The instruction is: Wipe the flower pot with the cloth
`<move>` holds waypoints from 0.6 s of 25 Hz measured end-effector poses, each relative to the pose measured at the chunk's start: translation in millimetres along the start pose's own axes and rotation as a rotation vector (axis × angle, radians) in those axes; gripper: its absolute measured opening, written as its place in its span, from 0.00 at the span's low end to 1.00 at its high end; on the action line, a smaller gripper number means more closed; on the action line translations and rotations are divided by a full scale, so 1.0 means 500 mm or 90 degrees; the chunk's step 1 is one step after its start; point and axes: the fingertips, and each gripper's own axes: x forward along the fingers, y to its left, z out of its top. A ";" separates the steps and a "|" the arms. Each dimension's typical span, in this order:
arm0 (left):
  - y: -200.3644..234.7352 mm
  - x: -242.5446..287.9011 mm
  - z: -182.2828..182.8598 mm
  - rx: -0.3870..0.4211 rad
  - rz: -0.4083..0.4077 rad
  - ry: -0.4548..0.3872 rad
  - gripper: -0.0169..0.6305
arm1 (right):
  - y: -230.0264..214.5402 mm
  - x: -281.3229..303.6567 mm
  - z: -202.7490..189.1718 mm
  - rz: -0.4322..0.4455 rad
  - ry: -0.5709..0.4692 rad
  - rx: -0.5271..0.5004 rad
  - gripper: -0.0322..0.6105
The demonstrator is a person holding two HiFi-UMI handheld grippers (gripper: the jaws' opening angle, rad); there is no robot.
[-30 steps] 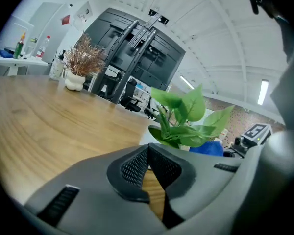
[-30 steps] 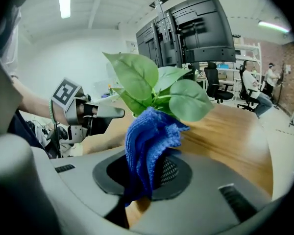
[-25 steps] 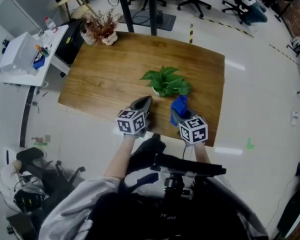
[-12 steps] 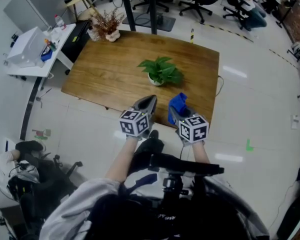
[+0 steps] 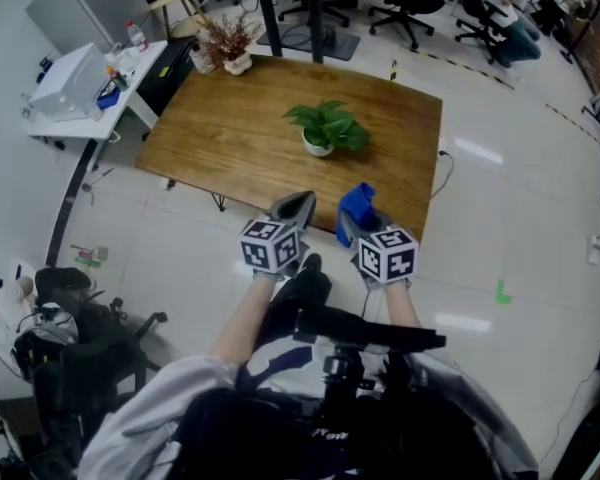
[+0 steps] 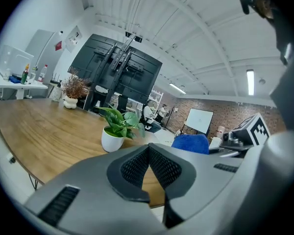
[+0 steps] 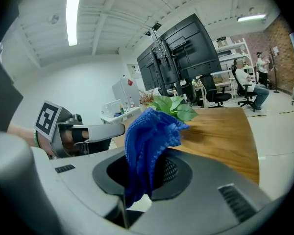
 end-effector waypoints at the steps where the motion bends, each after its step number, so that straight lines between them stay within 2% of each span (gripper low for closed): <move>1: -0.002 -0.007 -0.005 0.001 0.001 0.002 0.03 | 0.004 -0.003 -0.003 0.000 0.000 0.001 0.17; 8: -0.020 -0.045 -0.041 0.006 0.007 0.018 0.03 | 0.028 -0.029 -0.028 0.001 -0.002 0.005 0.17; 15: 0.001 -0.085 -0.060 -0.003 0.017 0.022 0.03 | 0.064 -0.023 -0.046 0.003 0.003 0.001 0.17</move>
